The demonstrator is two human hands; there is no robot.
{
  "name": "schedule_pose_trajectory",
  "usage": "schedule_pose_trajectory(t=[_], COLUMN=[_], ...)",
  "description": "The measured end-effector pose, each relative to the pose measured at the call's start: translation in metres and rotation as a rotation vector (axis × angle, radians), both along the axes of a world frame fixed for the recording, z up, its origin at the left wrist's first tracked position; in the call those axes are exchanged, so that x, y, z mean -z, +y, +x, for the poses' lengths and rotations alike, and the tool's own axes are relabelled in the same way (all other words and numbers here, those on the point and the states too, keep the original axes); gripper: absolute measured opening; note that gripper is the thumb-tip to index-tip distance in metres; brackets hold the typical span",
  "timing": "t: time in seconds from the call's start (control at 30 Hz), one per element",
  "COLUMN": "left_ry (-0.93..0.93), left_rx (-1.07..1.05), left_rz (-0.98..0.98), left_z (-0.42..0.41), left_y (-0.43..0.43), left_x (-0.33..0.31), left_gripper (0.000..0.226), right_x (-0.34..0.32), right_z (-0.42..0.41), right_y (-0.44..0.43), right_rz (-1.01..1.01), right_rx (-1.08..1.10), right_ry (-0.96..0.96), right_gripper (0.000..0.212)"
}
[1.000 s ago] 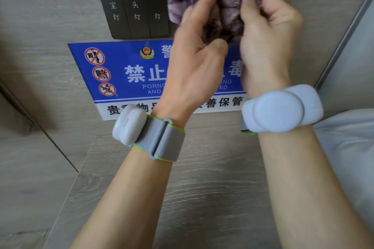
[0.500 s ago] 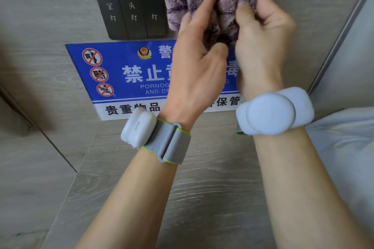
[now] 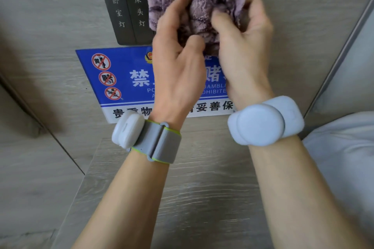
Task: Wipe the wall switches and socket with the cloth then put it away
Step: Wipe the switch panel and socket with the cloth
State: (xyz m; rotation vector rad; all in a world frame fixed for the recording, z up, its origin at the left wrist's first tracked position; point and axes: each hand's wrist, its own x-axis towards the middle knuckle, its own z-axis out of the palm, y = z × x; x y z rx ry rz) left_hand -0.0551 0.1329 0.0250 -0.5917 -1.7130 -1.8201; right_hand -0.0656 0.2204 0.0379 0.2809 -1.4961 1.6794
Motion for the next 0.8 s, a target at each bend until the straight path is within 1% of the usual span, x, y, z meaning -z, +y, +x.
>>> schedule_pose_trajectory(t=[0.07, 0.13, 0.2, 0.23, 0.27, 0.33, 0.4, 0.47, 0.5, 0.53, 0.6, 0.63, 0.7, 0.8], left_ry=[0.005, 0.008, 0.008, 0.016, 0.023, 0.048, 0.075, 0.054, 0.033, 0.014, -0.032, -0.05, -0.073, -0.076], left_rx=[-0.007, 0.04, 0.062, 0.036, -0.016, -0.154, -0.223, -0.247, -0.262, -0.267, -0.22, -0.197, -0.217, -0.334], left_rz=[-0.031, -0.082, -0.132, -0.146, -0.14, -0.062, 0.063, 0.166, 0.172, 0.143, 0.045, 0.013, 0.006, 0.077], left_z=[-0.001, 0.001, 0.002, 0.003, 0.002, 0.0, -0.002, -0.003, -0.002, -0.003, -0.002, -0.001, -0.001, -0.004], left_y=[0.001, 0.007, 0.011, 0.01, 0.008, 0.0, -0.006, -0.005, -0.003, 0.002, 0.011, 0.013, 0.009, -0.002], left_x=[0.0, 0.0, -0.001, -0.001, -0.001, -0.002, -0.002, -0.002, -0.001, 0.0, 0.004, 0.005, 0.005, 0.001], left_gripper=[0.053, 0.04, 0.035, 0.034, 0.032, 0.028, 0.036, 0.045, 0.042, 0.034, 0.016, 0.011, 0.008, 0.01], right_x=[-0.001, 0.001, 0.003, 0.004, 0.004, 0.002, 0.001, 0.0, 0.001, 0.002, 0.003, 0.002, 0.002, 0.002], right_z=[0.0, -0.001, -0.001, -0.002, -0.002, -0.003, -0.002, 0.0, 0.0, 0.0, -0.001, -0.001, -0.001, 0.001], right_y=[0.007, 0.021, 0.029, 0.027, 0.023, 0.01, 0.006, 0.009, 0.012, 0.016, 0.02, 0.019, 0.013, 0.002], right_rz=[-0.033, -0.11, -0.146, -0.145, -0.133, -0.084, -0.032, -0.034, -0.05, -0.067, -0.098, -0.106, -0.091, -0.01], right_rx=[0.028, 0.067, 0.089, 0.087, 0.073, 0.02, 0.002, 0.036, 0.061, 0.091, 0.137, 0.134, 0.082, 0.029], right_ry=[0.009, 0.037, 0.046, 0.045, 0.043, 0.02, -0.007, -0.005, 0.005, 0.015, 0.018, 0.014, -0.004, -0.054], right_gripper=[0.018, 0.017, 0.017, 0.016, 0.016, 0.015, 0.015, 0.016, 0.017, 0.018, 0.019, 0.019, 0.018, 0.019])
